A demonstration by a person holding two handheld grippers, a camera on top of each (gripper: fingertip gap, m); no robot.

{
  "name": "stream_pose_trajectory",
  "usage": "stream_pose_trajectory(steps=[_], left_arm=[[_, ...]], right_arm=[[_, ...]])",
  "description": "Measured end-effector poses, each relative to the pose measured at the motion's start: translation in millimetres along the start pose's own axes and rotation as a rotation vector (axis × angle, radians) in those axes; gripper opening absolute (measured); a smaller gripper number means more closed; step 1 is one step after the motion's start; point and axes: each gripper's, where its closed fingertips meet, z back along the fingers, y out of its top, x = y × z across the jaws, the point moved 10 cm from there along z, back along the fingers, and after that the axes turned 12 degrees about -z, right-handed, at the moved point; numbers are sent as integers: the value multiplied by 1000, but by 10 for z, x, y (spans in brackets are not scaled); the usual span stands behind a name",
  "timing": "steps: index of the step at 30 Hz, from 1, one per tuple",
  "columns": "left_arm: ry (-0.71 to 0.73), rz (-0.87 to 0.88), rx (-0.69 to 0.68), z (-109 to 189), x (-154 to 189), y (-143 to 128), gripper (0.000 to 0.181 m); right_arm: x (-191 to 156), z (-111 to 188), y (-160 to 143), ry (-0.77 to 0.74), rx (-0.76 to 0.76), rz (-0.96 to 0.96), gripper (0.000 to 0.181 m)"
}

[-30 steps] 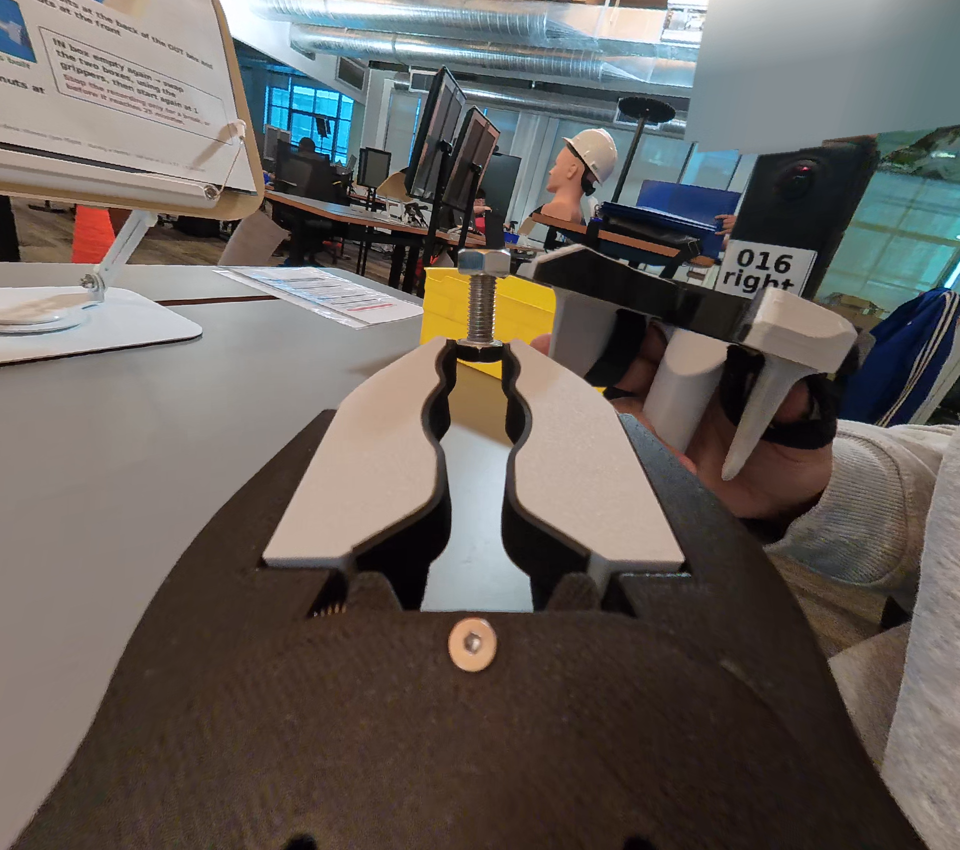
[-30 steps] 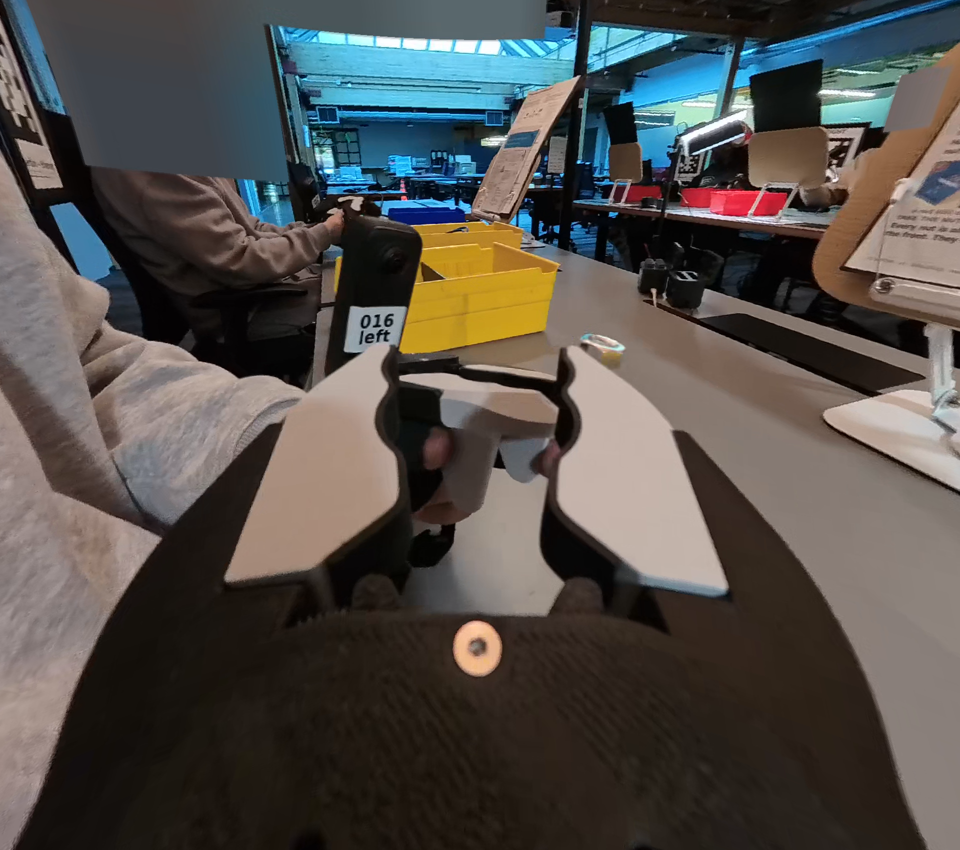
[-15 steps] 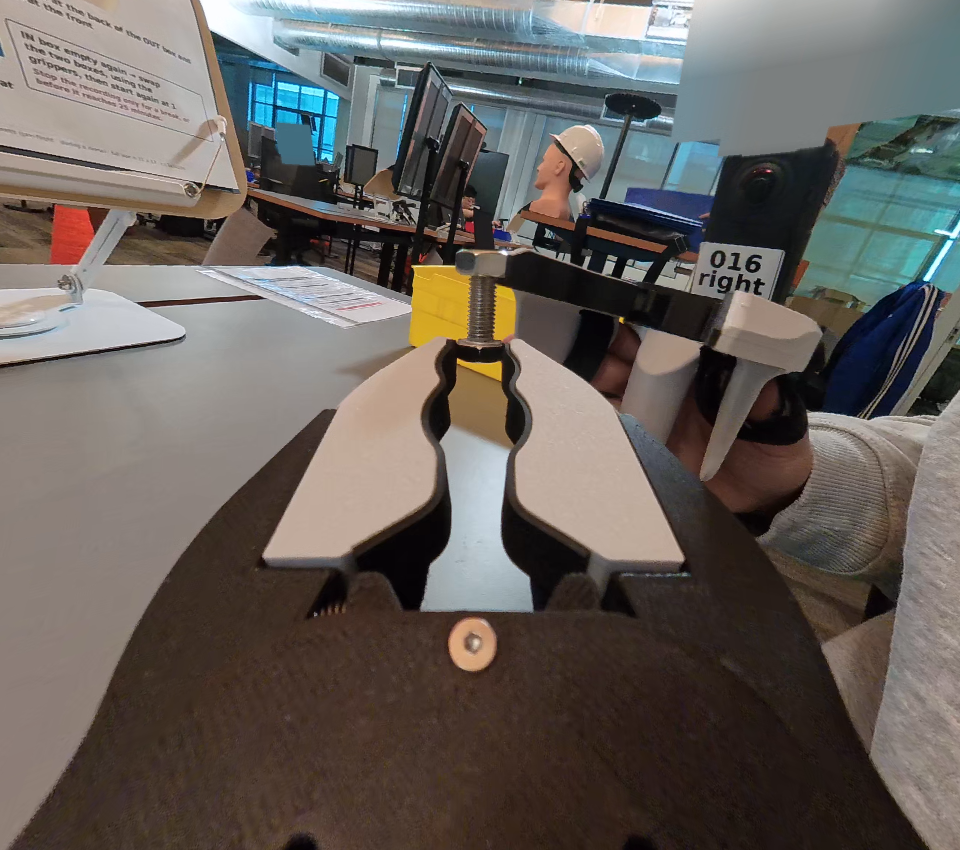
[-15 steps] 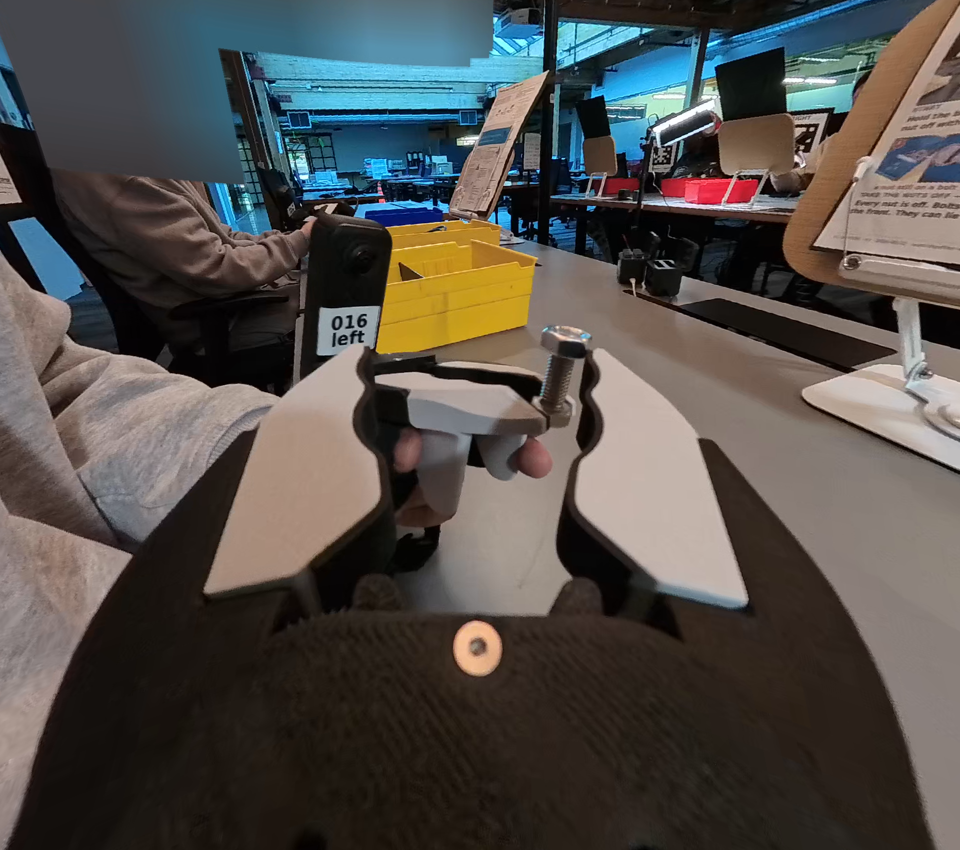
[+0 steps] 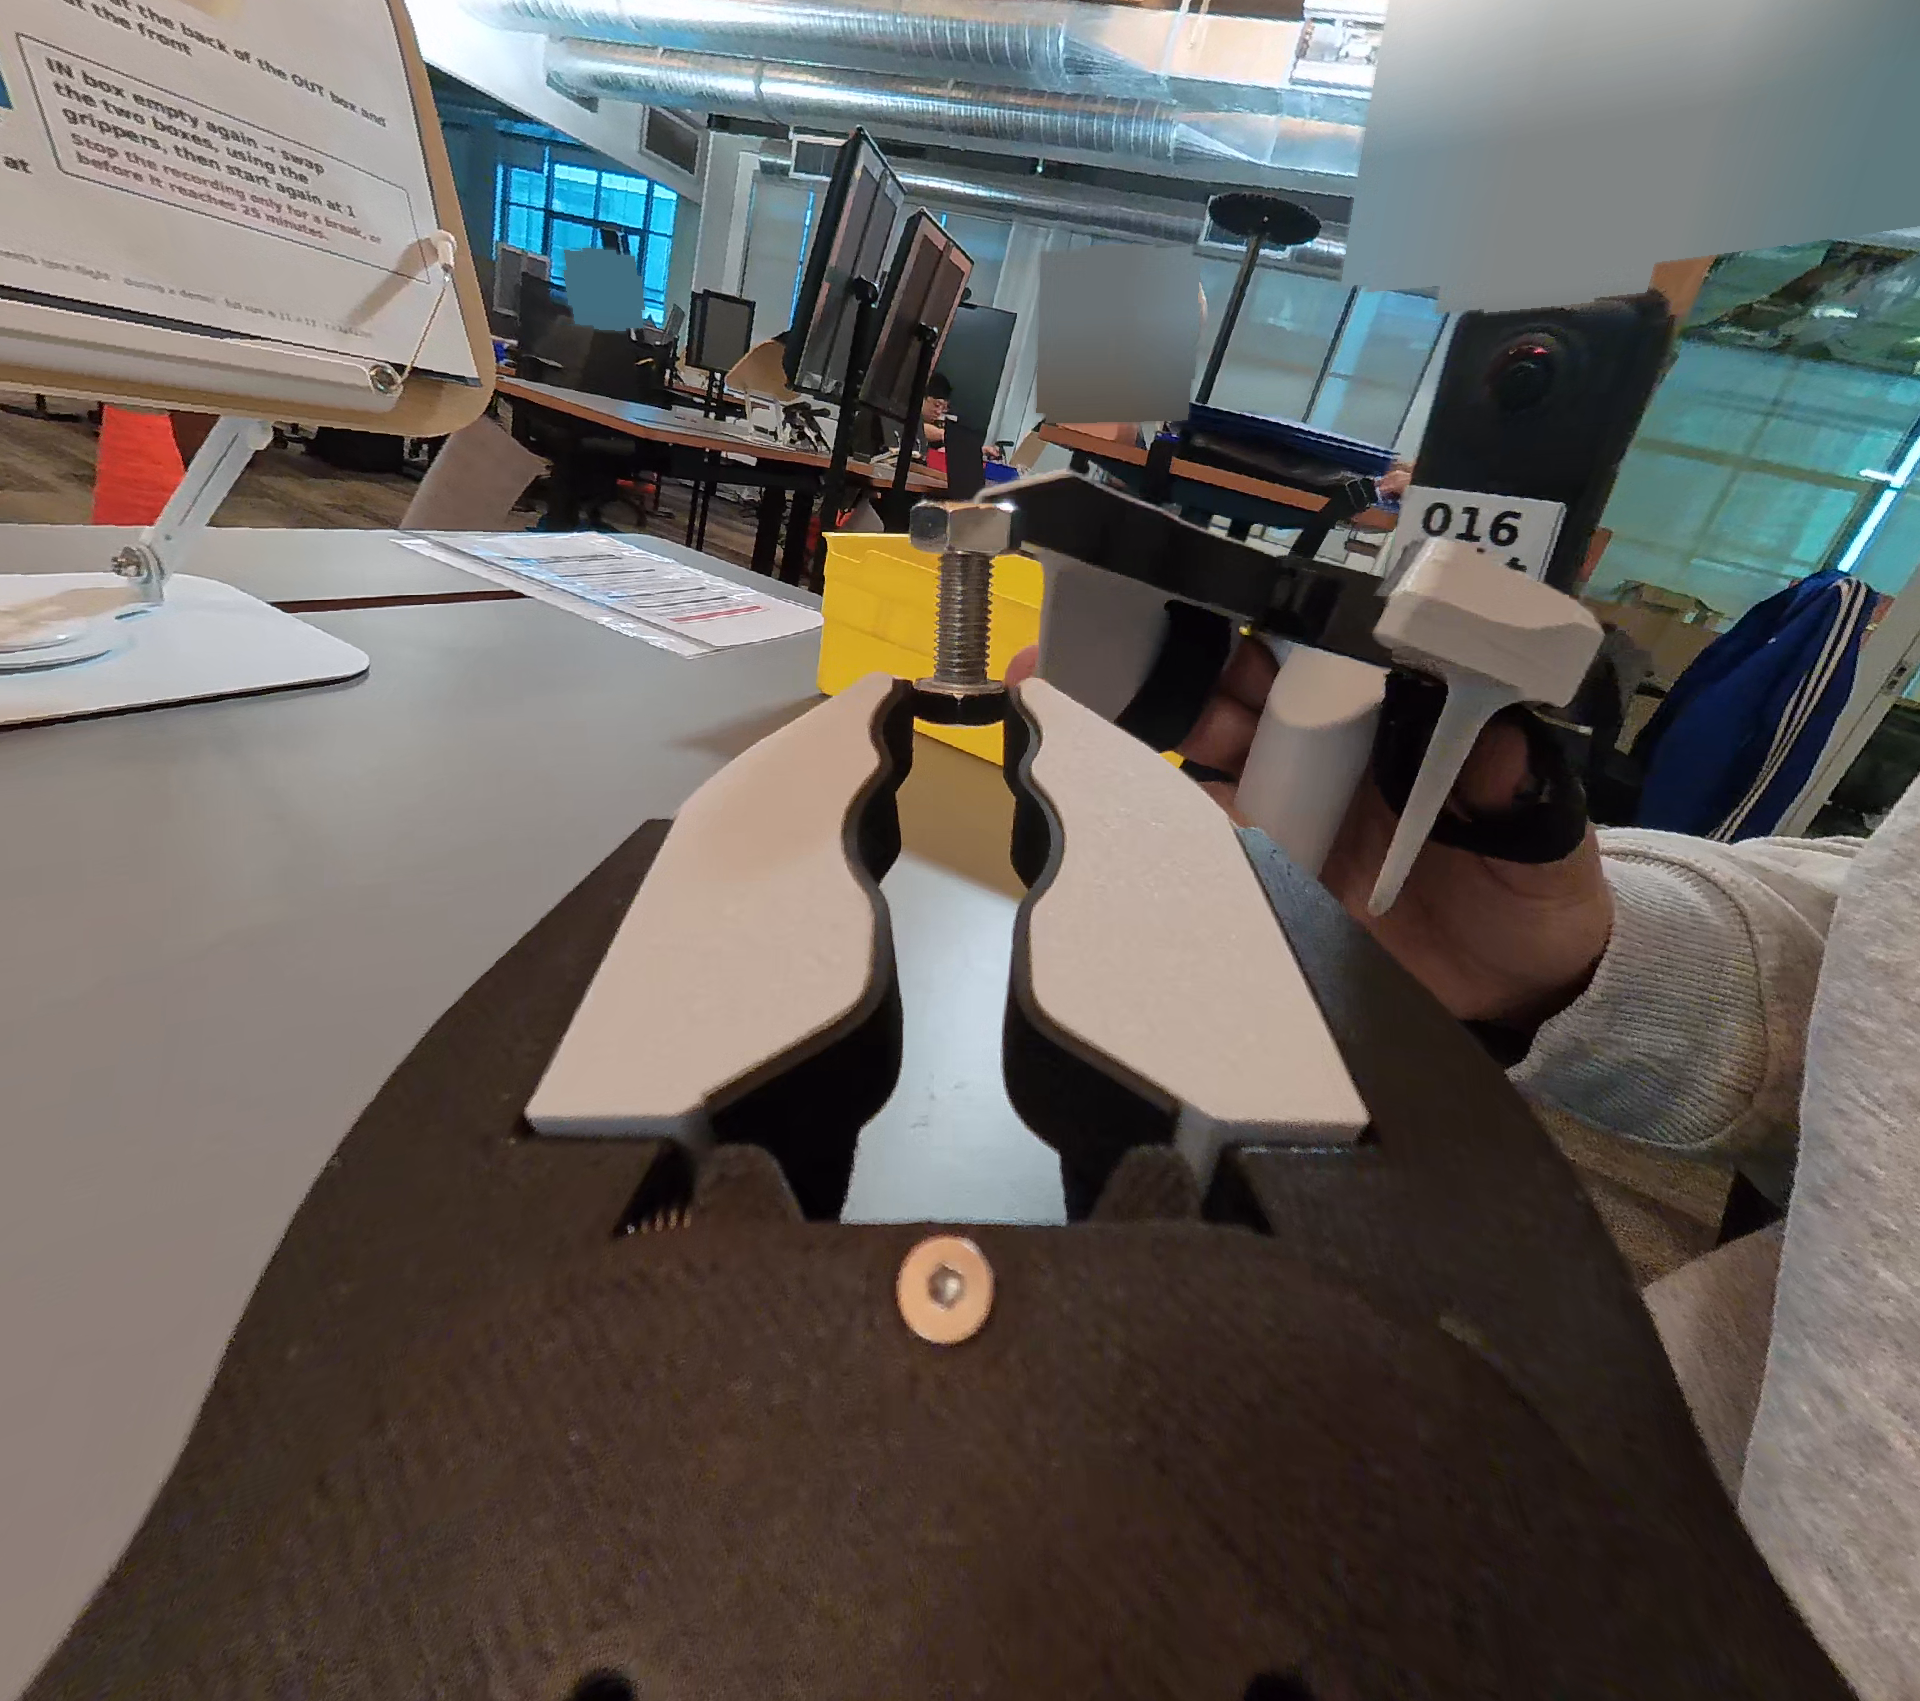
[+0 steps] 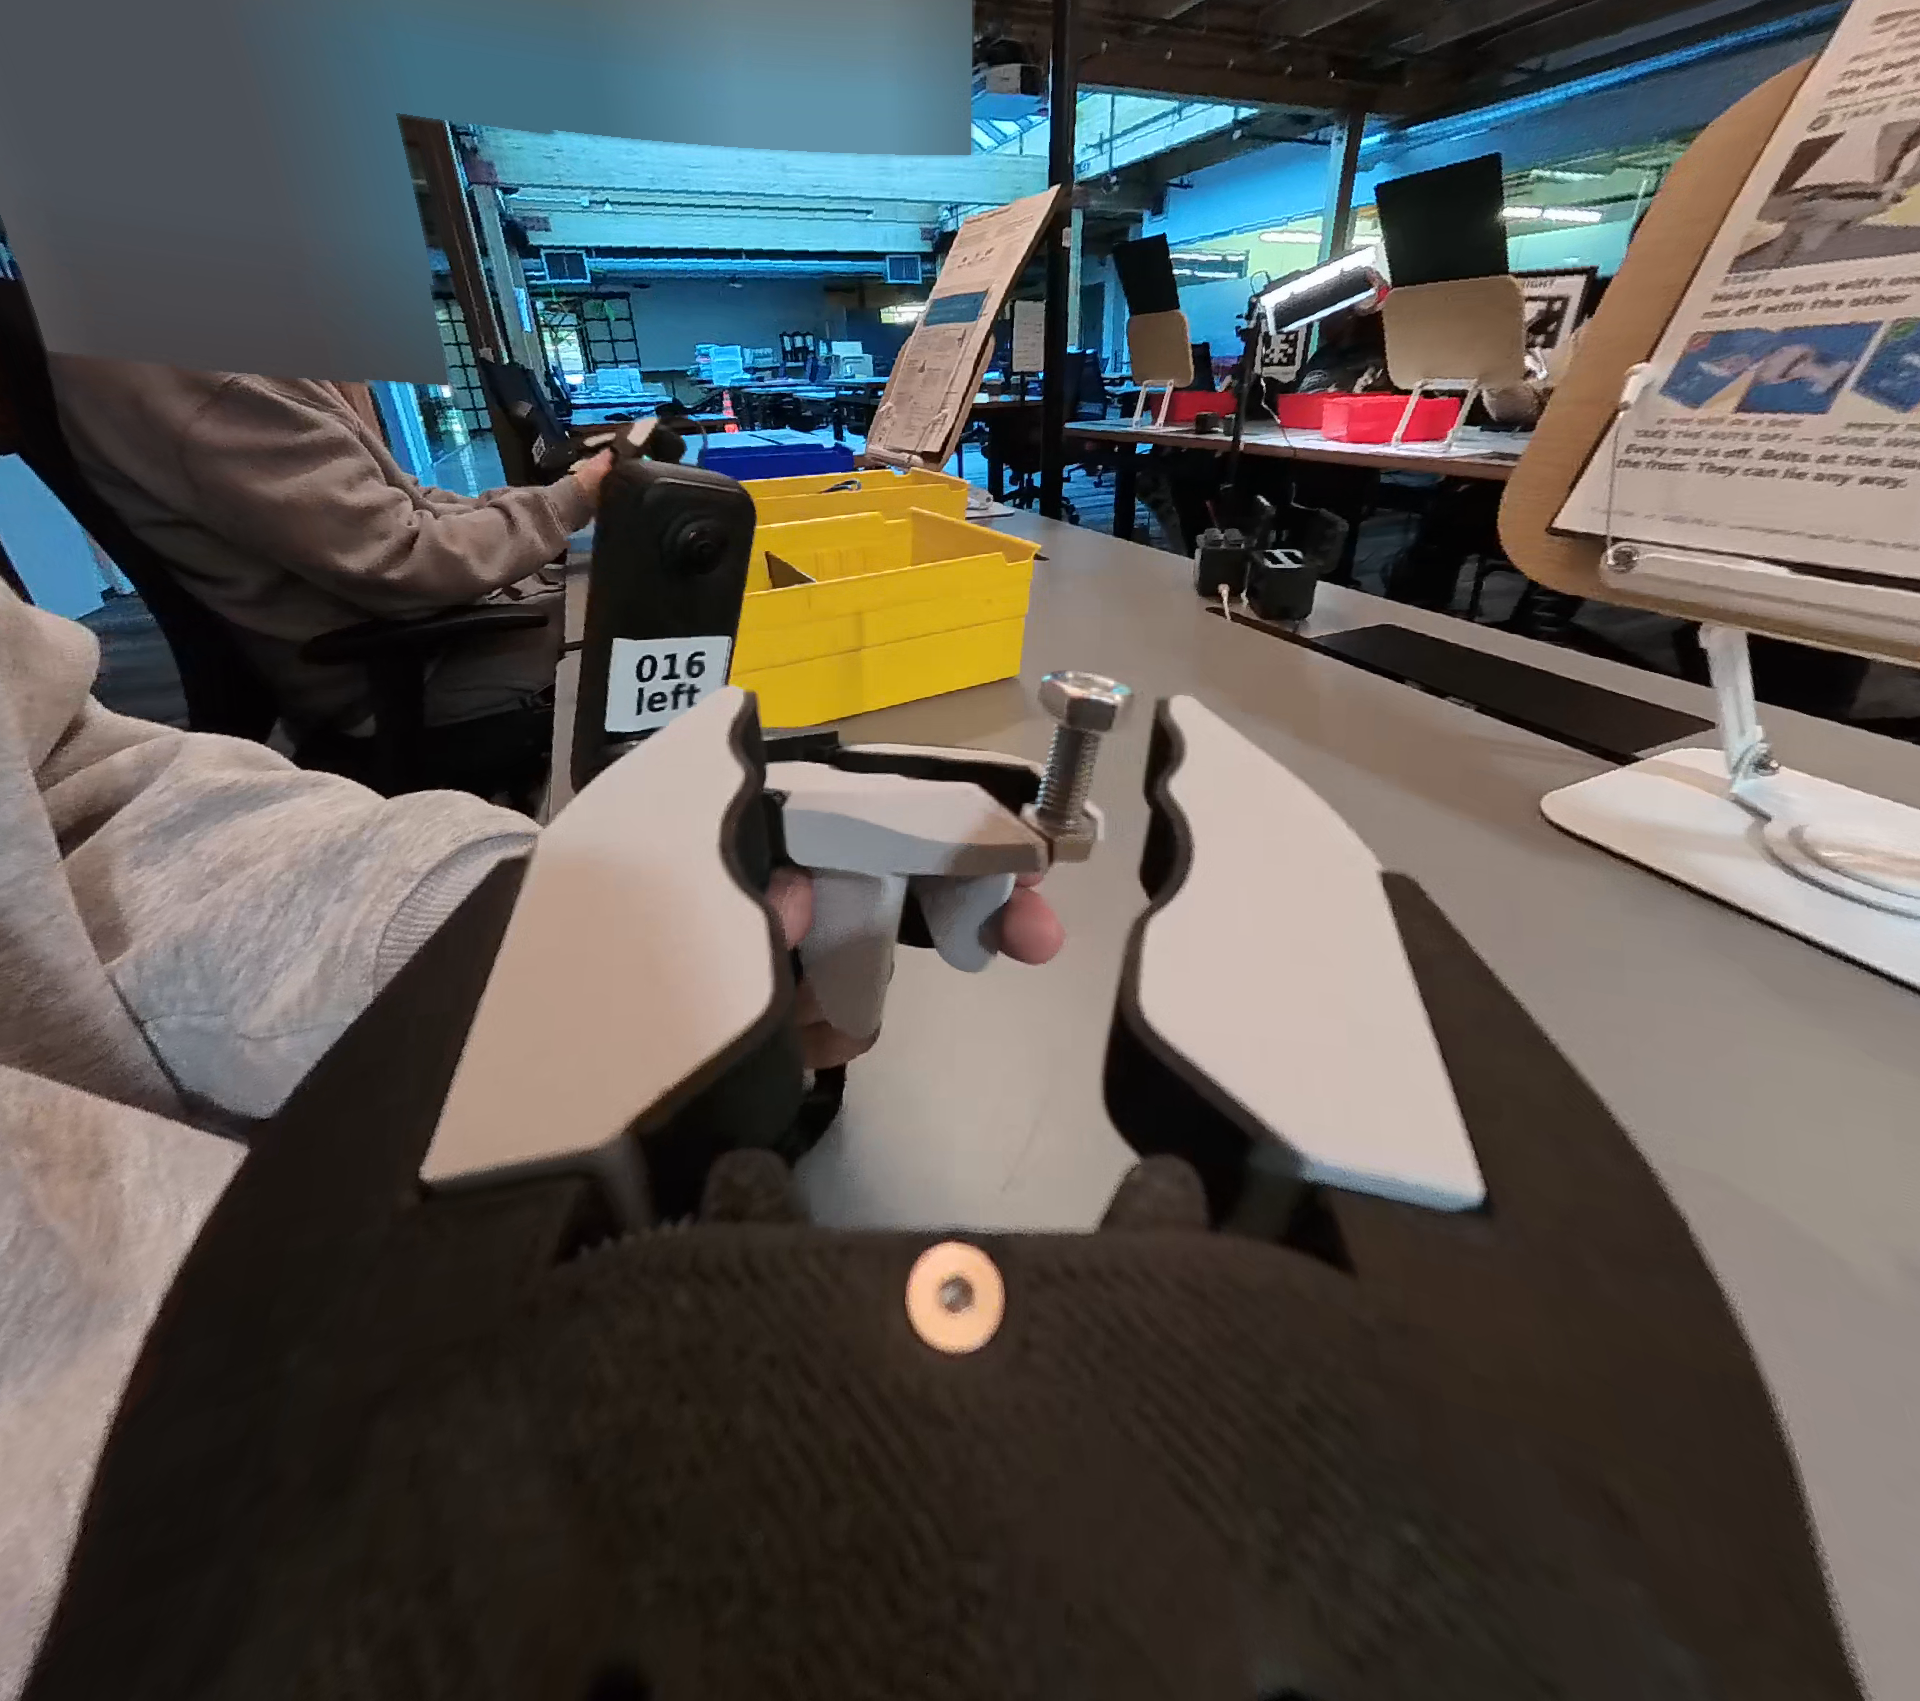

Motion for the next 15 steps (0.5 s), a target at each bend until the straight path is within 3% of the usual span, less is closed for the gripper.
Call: stream_pose_trajectory(steps=[15], left_arm=[[10,7,-2,4,-17,0,17]], right_arm=[[-61,-50,-52,32,-39,22,73]])
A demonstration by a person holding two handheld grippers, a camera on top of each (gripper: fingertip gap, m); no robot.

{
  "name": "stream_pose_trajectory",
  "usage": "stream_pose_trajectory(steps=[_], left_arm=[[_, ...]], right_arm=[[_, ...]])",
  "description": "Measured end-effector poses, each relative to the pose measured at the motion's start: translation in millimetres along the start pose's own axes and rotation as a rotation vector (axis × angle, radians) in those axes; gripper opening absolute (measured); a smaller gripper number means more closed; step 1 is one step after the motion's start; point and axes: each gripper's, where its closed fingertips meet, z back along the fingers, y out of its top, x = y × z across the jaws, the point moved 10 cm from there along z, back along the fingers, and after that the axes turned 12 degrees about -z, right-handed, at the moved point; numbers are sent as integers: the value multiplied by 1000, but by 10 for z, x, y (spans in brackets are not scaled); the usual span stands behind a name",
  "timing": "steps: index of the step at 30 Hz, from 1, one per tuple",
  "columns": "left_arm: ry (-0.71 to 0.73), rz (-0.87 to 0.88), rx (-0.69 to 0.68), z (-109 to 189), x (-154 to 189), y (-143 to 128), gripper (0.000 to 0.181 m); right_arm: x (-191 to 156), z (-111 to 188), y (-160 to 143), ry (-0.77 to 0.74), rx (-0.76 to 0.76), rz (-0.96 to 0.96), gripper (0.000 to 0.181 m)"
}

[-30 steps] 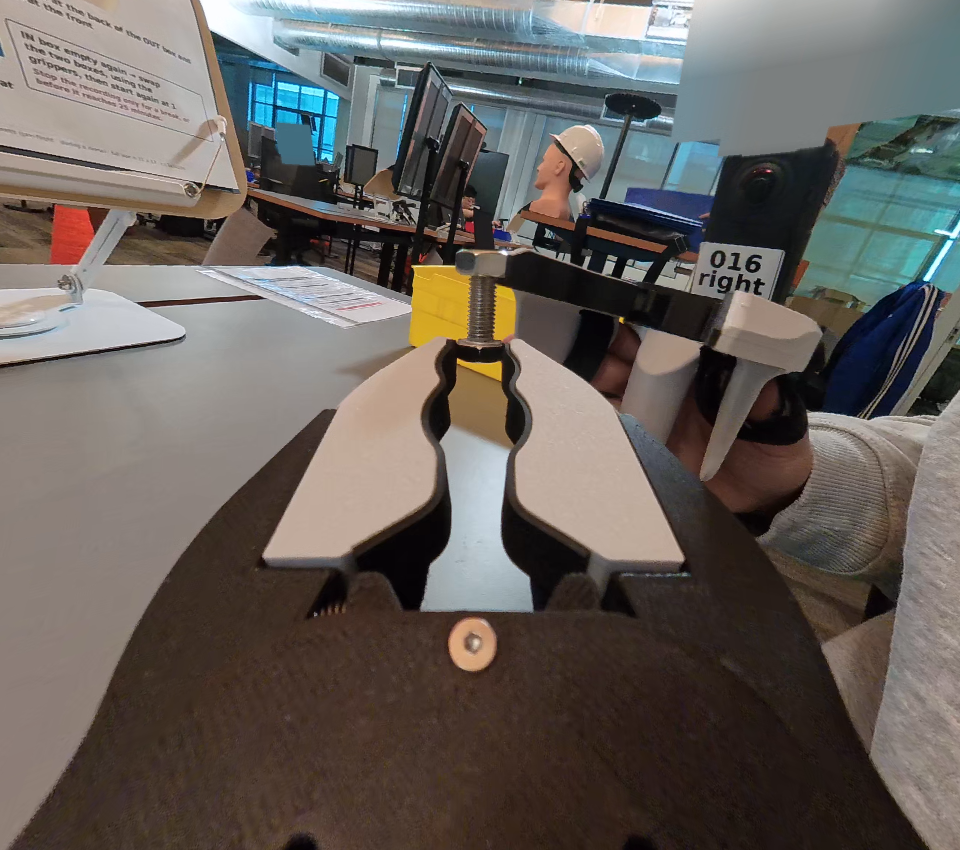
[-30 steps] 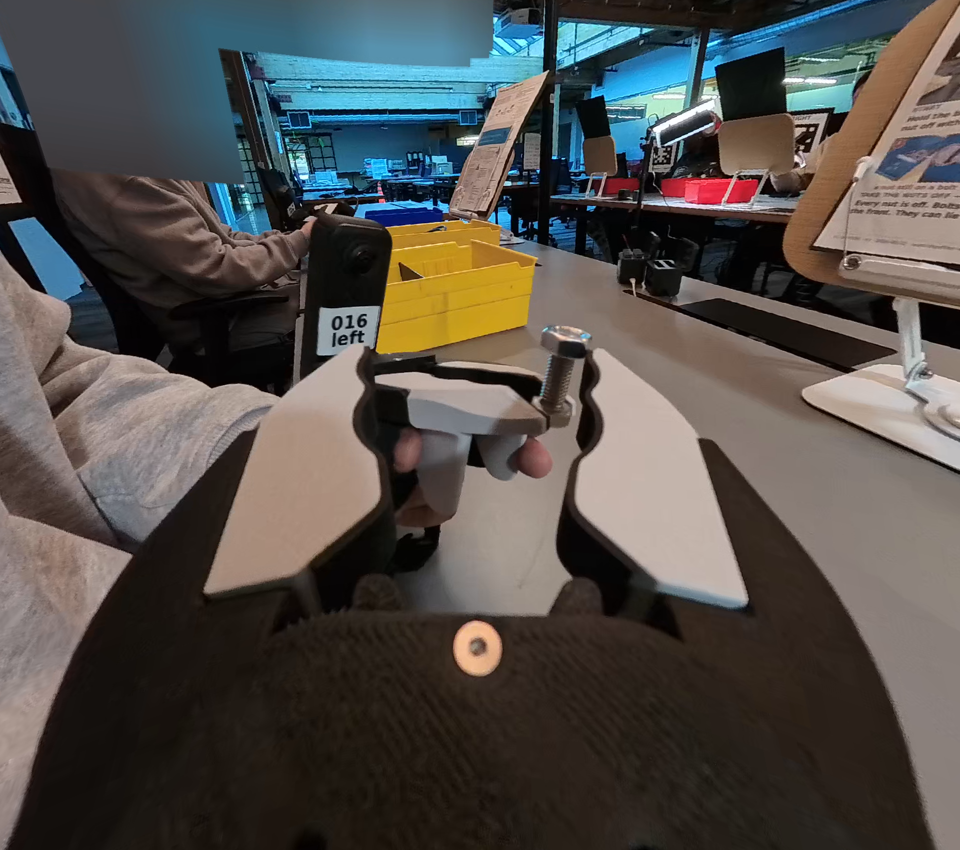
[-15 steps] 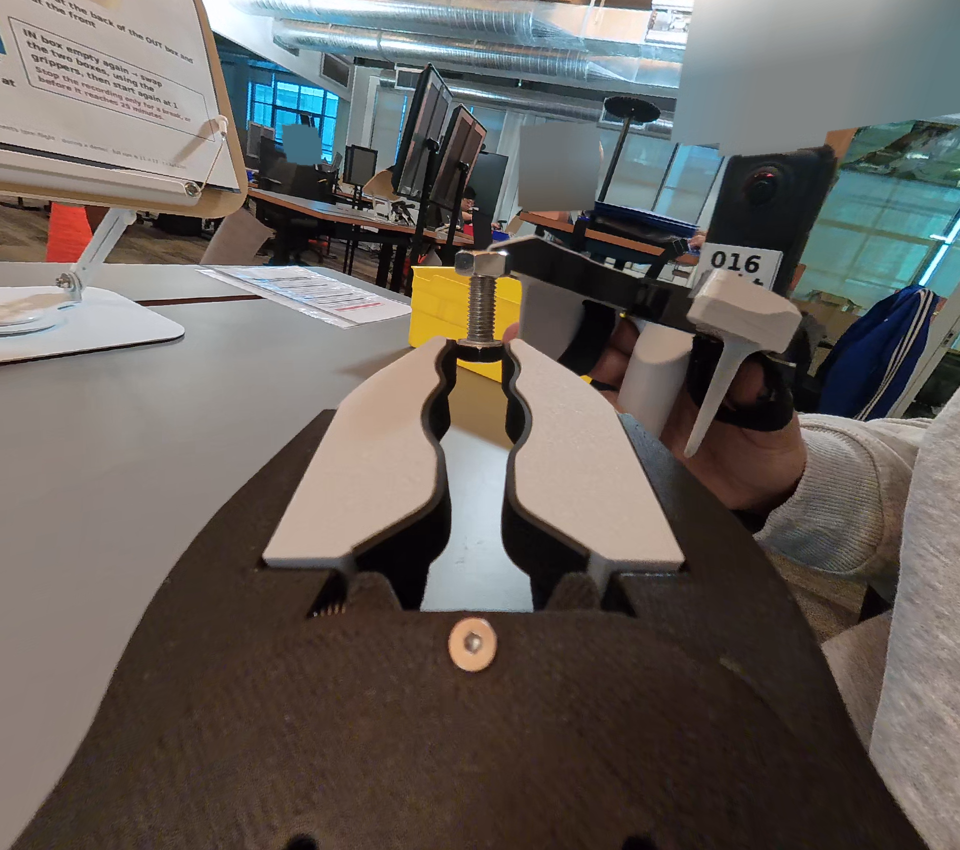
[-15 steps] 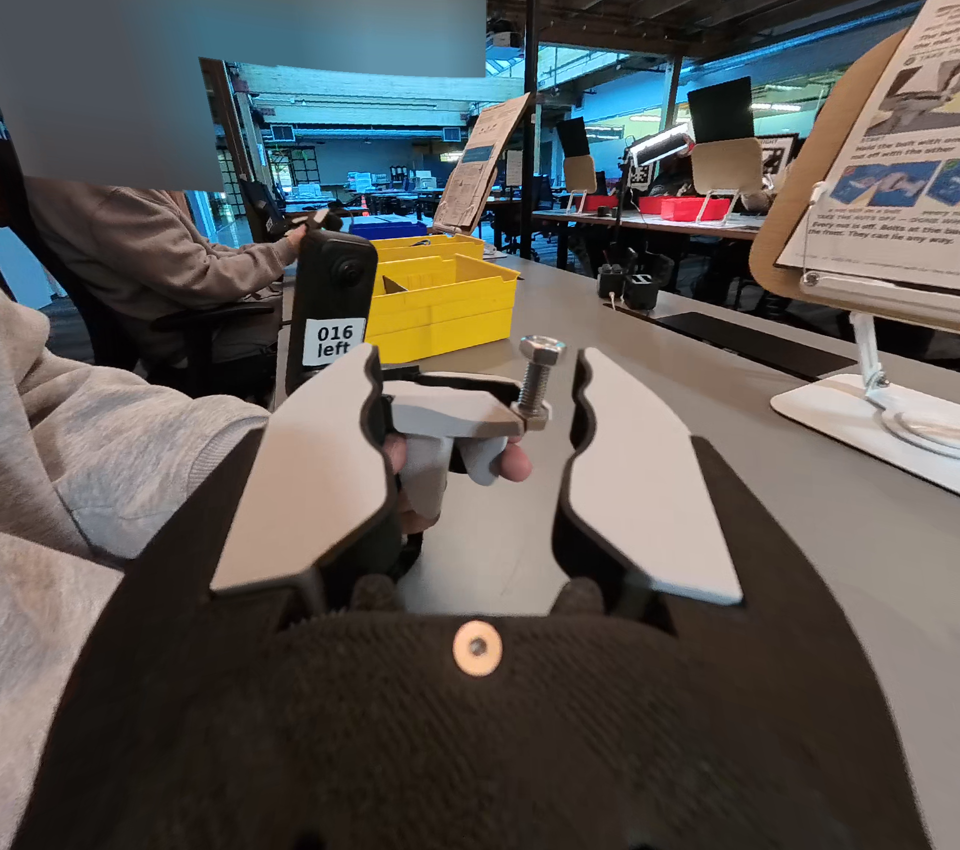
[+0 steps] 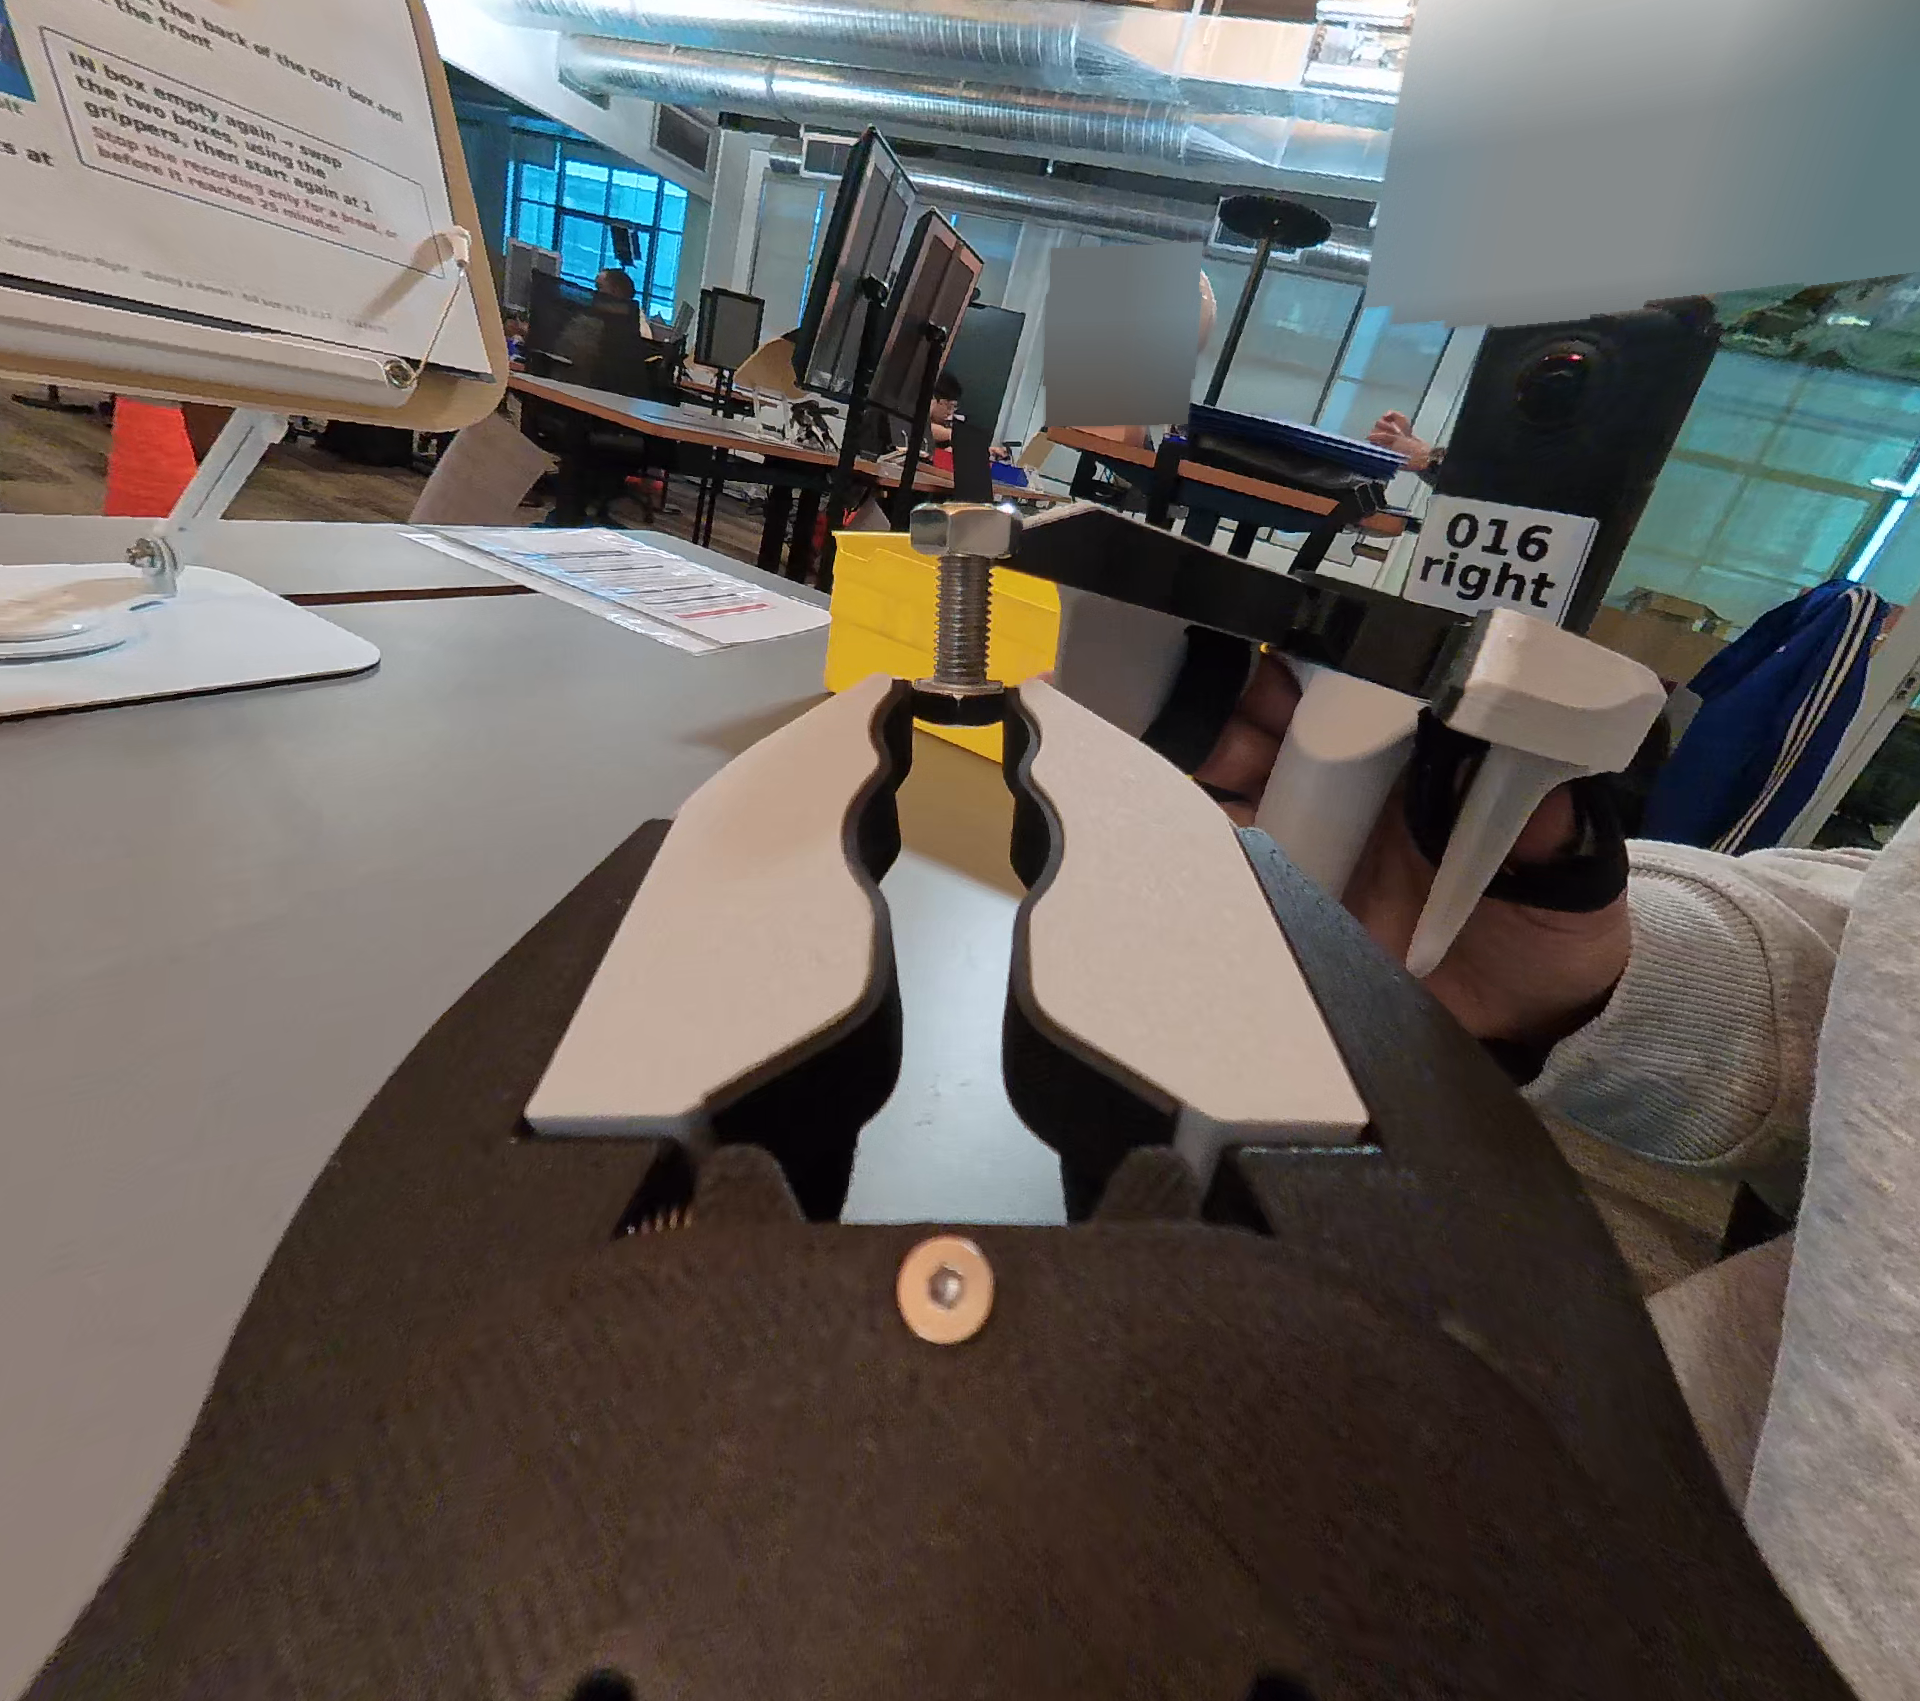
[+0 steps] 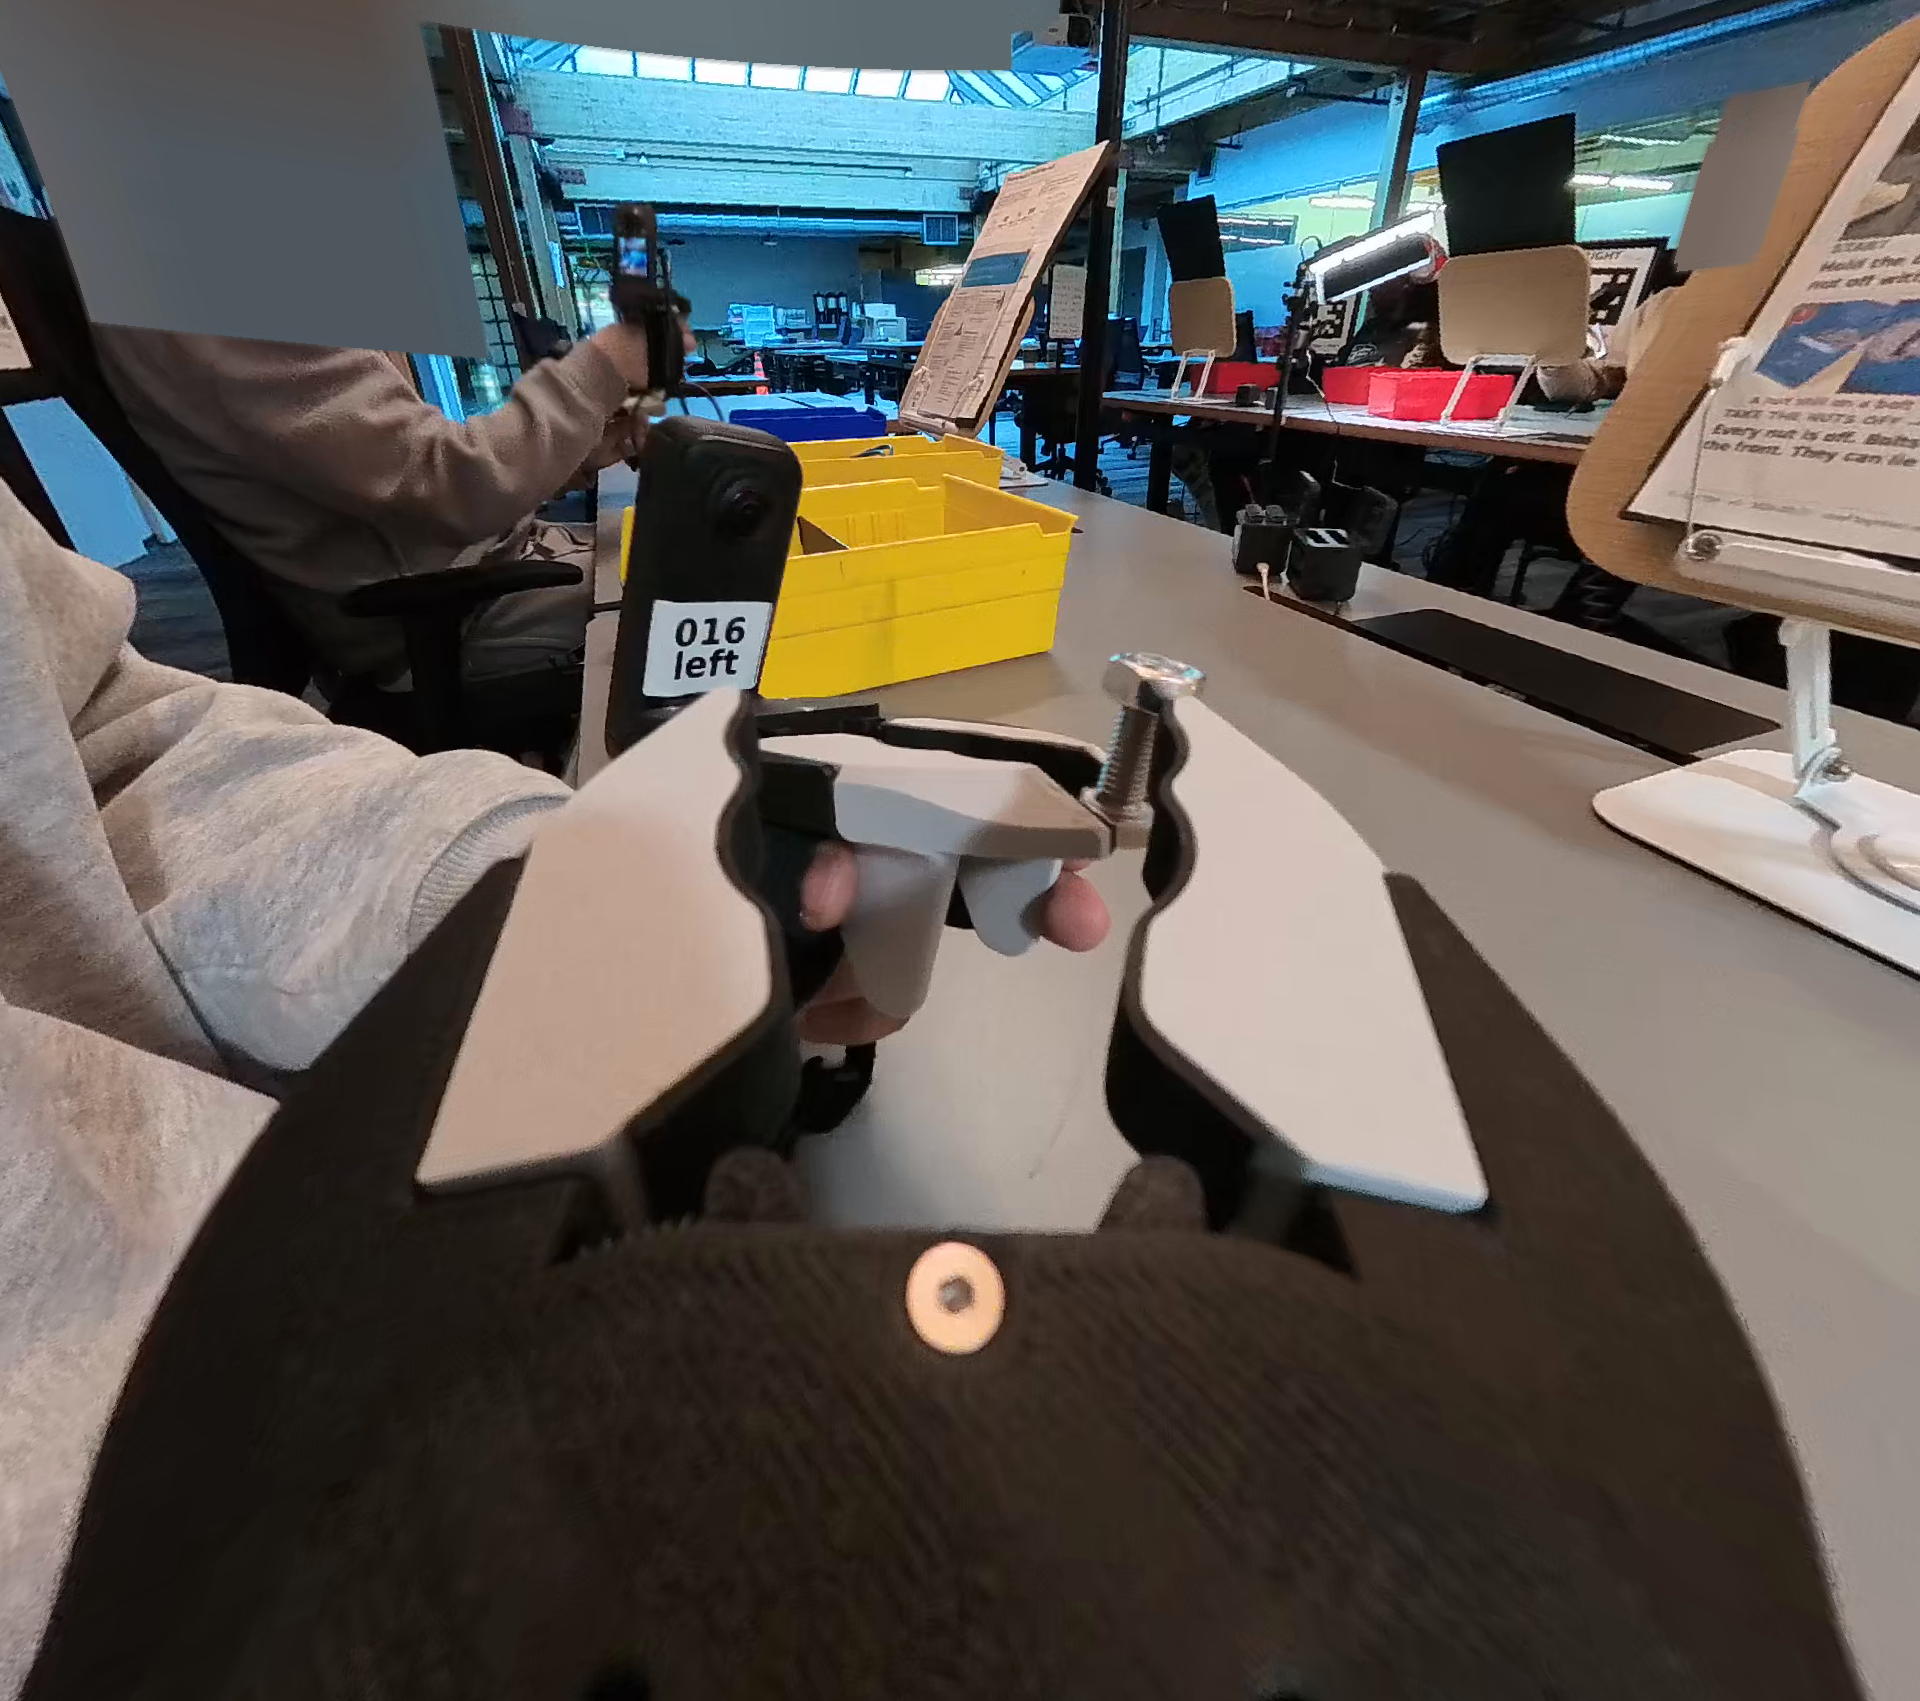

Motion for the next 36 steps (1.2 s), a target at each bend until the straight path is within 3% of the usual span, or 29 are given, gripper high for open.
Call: stream_pose_trajectory(steps=[25,36], left_arm=[[-15,-3,-4,-7,14,-2,17],[-29,-5,-6,-12,28,-8,17]], right_arm=[[-6,41,33,-17,26,37,65],[18,15,-5,-19,13,-6,73]])
